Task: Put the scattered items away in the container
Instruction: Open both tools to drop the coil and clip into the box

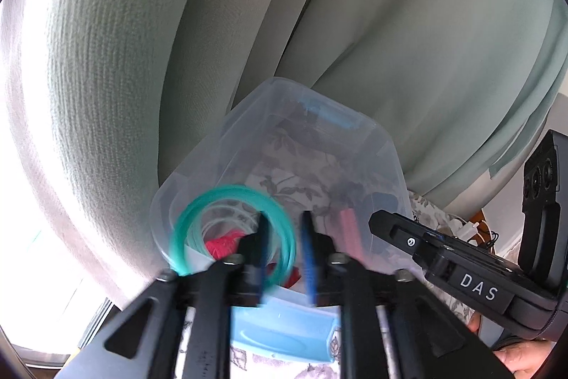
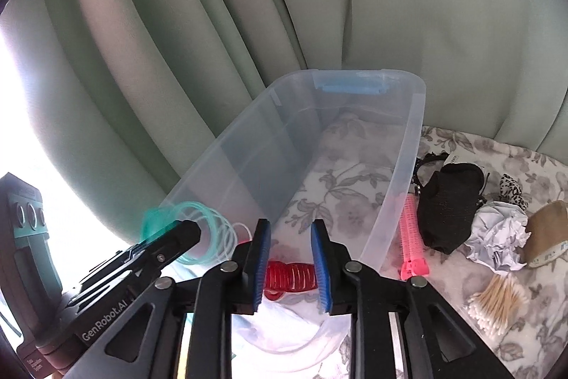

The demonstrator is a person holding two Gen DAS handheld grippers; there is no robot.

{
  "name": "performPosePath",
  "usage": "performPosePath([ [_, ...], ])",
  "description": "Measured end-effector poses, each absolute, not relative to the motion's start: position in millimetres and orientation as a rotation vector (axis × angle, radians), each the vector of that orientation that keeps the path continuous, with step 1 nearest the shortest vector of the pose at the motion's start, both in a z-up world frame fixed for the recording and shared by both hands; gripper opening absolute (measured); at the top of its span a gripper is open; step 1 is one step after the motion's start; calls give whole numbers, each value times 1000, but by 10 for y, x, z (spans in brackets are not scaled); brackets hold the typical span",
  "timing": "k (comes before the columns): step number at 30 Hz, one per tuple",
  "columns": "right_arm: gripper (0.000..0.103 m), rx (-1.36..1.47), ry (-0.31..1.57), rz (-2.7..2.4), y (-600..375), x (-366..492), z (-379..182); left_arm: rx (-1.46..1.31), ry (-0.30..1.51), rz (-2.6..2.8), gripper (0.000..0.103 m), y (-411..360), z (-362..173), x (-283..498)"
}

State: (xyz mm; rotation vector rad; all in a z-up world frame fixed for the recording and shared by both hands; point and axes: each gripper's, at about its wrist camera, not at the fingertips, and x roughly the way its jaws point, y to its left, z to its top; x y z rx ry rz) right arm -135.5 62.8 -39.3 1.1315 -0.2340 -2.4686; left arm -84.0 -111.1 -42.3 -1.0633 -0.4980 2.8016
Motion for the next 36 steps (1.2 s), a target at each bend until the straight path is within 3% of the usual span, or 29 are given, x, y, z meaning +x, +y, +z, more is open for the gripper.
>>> performPosePath([
  [1, 27, 1129, -233, -2469, 628, -1348, -390, -1064, -498, 2804, 44, -1114, -408, -822],
  [3, 27, 1122, -235, -2471, 589, -1242, -299, -1064, -497, 2810, 49, -1119, -379, -786],
  [21, 27, 1035, -362, -2572, 1191, -741, 27, -970, -440, 2810, 50, -698, -21, -490],
  [25, 27, 1000, -410, -2616, 1439, -609, 110, -924, -400, 2813, 63, -498, 109, -377],
  [34, 27, 948, -561, -2704, 2126, -312, 176, -900, -339, 2777, 64, 28, 215, -251],
  [36, 31, 941, -606, -2709, 2275, -256, 164, -903, -301, 2778, 64, 155, 221, -228],
])
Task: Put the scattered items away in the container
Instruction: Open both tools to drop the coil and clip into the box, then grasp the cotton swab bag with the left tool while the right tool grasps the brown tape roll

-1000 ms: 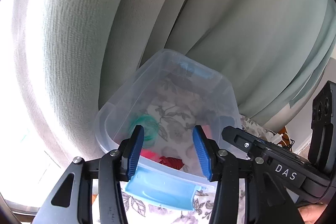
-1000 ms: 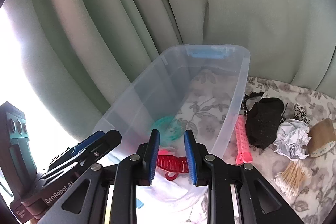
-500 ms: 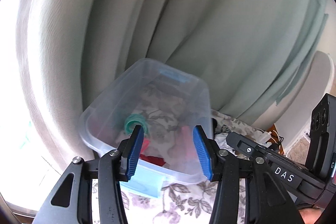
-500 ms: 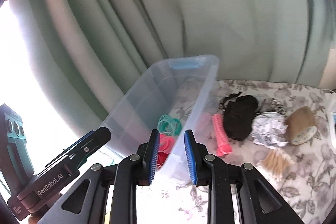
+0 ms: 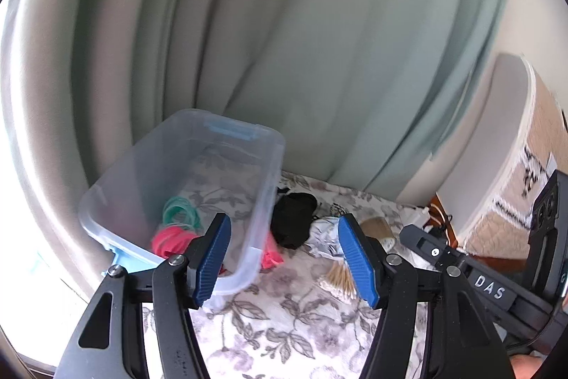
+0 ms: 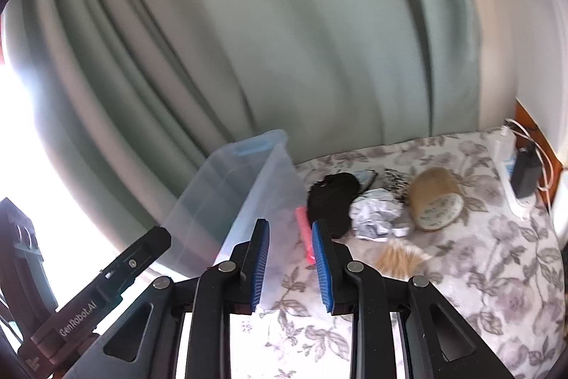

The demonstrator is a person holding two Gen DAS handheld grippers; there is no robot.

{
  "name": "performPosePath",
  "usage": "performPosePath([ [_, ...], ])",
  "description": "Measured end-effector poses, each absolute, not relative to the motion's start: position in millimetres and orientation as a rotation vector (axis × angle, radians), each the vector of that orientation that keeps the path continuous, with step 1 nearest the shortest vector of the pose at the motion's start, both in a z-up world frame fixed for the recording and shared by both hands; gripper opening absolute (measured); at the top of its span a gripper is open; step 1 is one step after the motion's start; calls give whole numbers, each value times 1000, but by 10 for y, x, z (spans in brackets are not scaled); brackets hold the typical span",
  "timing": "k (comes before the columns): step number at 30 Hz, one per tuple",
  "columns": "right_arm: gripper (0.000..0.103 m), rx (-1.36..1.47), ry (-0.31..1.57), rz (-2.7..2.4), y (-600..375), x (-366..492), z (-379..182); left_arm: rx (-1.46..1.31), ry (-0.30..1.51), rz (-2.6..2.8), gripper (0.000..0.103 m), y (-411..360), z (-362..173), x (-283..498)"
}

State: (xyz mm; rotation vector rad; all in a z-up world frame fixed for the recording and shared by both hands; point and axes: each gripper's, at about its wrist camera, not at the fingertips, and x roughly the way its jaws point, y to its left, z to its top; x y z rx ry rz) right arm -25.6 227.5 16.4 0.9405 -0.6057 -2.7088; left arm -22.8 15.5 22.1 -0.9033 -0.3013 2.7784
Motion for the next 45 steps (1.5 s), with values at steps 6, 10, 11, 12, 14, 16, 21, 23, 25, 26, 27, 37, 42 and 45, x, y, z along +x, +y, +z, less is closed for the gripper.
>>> performPosePath([
  [6, 35, 930, -674, -2727, 2620, -147, 70, -928, -250, 2759, 65, 482, 204, -212],
  [10, 36, 938, -745, -2753, 2888, -96, -37, -941, -178, 2729, 65, 749, 143, -234],
  [11, 39, 941, -761, -2761, 2948, -87, -66, -946, -158, 2719, 65, 812, 122, -234],
  [12, 41, 954, -787, -2764, 3023, -86, -115, -954, -144, 2708, 65, 863, 86, -244],
  [14, 45, 979, -829, -2765, 3142, -85, -200, -972, -116, 2685, 65, 964, 11, -263],
  [16, 46, 1008, -849, -2758, 3206, -111, -299, -999, -95, 2656, 65, 1069, -89, -295],
  [21, 48, 1079, -901, -2740, 3365, -178, -550, -1074, -42, 2613, 65, 1266, -318, -382],
  [23, 48, 1107, -922, -2732, 3429, -204, -650, -1099, -29, 2598, 65, 1318, -418, -423],
  [25, 48, 1132, -942, -2725, 3482, -235, -747, -1127, -14, 2586, 65, 1365, -517, -462],
  [26, 48, 1142, -952, -2721, 3503, -254, -795, -1145, -6, 2576, 65, 1389, -583, -490],
  [27, 48, 1151, -961, -2718, 3519, -267, -833, -1155, -1, 2572, 65, 1400, -615, -502],
  [37, 48, 1228, -998, -2698, 3637, -464, -1155, -1244, 46, 2486, 65, 1567, -1090, -680],
  [42, 48, 1266, -988, -2705, 3693, -566, -1281, -1273, 108, 2444, 65, 1704, -1310, -741],
  [45, 48, 1307, -1000, -2717, 3784, -645, -1388, -1299, 159, 2427, 65, 1801, -1446, -793],
])
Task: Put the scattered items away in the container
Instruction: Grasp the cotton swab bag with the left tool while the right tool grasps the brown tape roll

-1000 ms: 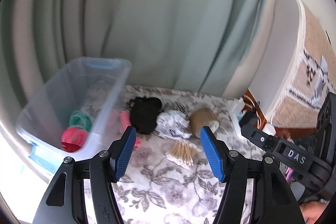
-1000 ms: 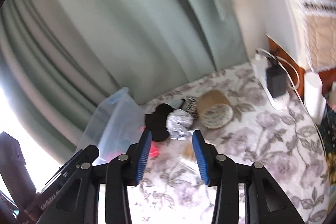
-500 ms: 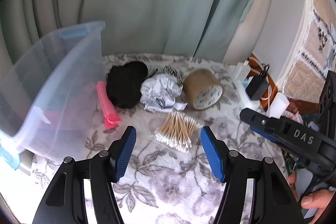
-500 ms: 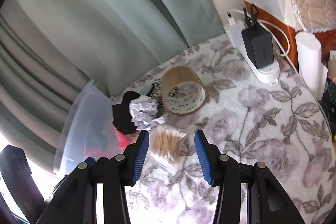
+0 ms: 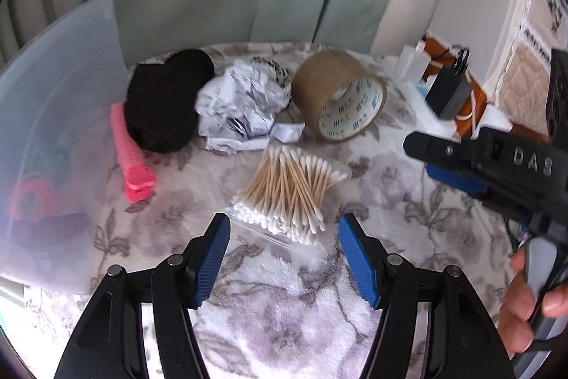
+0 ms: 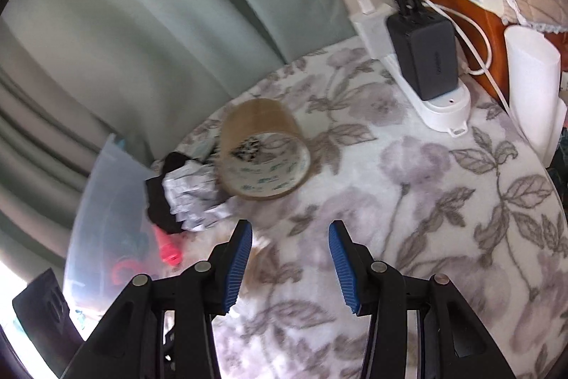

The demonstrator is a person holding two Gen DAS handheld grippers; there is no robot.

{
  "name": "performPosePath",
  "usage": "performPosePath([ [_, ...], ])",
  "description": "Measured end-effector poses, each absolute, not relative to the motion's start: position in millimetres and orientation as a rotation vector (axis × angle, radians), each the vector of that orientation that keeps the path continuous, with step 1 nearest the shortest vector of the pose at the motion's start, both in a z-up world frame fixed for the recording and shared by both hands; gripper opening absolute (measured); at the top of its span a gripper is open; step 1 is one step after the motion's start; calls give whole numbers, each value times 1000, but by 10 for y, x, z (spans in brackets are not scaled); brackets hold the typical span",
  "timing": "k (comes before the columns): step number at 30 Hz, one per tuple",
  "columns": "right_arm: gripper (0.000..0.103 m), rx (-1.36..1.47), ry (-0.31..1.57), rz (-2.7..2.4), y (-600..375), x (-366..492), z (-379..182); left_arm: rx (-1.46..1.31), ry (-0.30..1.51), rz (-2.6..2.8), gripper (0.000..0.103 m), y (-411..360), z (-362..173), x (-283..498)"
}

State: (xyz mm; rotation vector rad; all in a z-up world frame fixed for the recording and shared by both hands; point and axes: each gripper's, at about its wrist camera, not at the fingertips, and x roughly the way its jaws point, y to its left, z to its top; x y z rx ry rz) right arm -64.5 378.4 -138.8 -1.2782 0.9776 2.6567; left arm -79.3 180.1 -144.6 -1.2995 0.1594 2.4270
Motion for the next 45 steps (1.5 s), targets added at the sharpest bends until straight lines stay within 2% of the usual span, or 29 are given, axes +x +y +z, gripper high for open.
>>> performPosePath([
  [7, 48, -1312, 935, 2629, 3888, -848, -1528, -1325, 230, 2372, 65, 1993, -1641, -877],
  [14, 48, -1361, 871, 2654, 3838, -1050, -1635, -1278, 417, 2443, 65, 2119, -1763, -960],
  [21, 48, -1382, 829, 2660, 3854, -1256, -1731, -1266, 395, 2451, 65, 2076, -1829, -1127],
  [37, 48, -1369, 773, 2710, 3831, -1587, -1786, -1197, 333, 2404, 79, 2116, -1920, -1418],
  [42, 49, -1347, 782, 2714, 3832, -1596, -1779, -1187, 301, 2404, 79, 2129, -1914, -1430],
  [45, 48, -1333, 799, 2713, 3843, -1581, -1772, -1185, 276, 2406, 73, 2128, -1900, -1416],
])
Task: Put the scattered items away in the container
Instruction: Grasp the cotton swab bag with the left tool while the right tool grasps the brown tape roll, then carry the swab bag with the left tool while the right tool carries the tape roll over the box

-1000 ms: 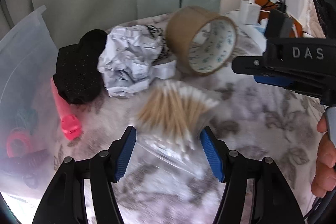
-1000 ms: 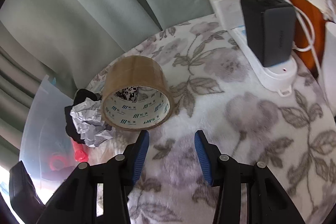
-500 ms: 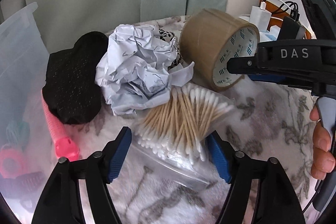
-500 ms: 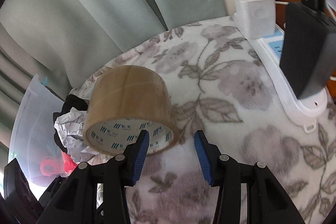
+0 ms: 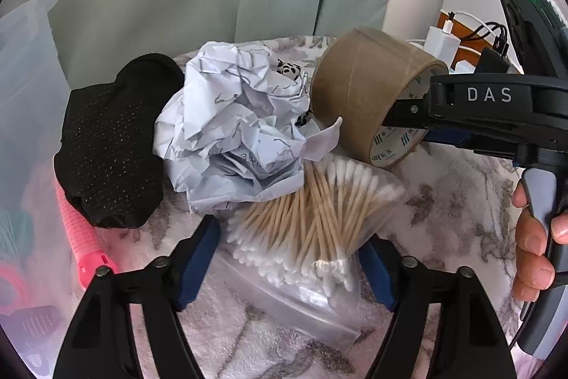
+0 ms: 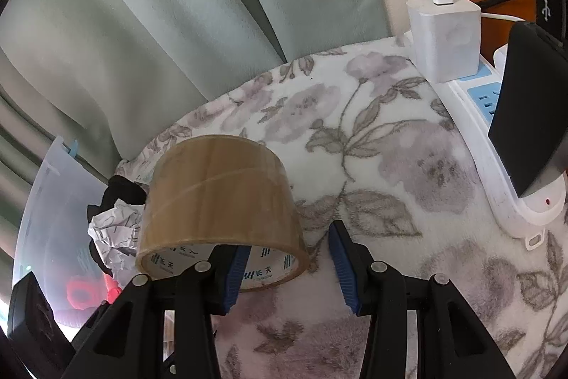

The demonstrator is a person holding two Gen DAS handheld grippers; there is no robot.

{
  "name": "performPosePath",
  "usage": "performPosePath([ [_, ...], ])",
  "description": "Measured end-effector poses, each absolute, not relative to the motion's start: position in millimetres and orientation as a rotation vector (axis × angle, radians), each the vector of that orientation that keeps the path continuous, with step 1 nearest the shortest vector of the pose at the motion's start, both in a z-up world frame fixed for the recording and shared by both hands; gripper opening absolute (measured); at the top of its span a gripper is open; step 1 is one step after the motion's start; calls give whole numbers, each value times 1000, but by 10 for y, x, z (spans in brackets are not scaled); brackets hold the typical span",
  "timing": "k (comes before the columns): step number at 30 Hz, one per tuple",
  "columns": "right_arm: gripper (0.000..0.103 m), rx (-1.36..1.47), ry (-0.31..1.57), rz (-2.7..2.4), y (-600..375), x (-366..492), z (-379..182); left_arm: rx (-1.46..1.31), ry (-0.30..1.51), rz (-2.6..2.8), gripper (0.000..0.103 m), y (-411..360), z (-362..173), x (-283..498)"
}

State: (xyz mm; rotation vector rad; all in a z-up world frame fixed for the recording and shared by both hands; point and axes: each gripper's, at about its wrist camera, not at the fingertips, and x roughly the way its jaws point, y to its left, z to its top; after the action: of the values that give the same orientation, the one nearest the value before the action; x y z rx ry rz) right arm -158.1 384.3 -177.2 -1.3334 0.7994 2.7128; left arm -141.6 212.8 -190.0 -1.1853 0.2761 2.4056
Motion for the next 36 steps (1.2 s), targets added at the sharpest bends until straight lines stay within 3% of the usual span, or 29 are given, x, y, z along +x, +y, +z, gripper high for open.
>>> performPosePath([
  [2, 46, -1323, 813, 2716, 3852, -1565, -1753, -1181, 255, 2406, 66, 2122, -1880, -1408],
  [9, 17, -1286, 852, 2720, 3887, -1472, -1669, -1202, 174, 2401, 57, 2117, -1813, -1339],
  [21, 17, -1250, 920, 2683, 3925, -1184, -1535, -1227, 90, 2355, 53, 2123, -1667, -1112],
  [36, 17, -1088, 864, 2717, 3862, -535, -1032, -1085, 28, 2382, 53, 1606, -1062, -661],
])
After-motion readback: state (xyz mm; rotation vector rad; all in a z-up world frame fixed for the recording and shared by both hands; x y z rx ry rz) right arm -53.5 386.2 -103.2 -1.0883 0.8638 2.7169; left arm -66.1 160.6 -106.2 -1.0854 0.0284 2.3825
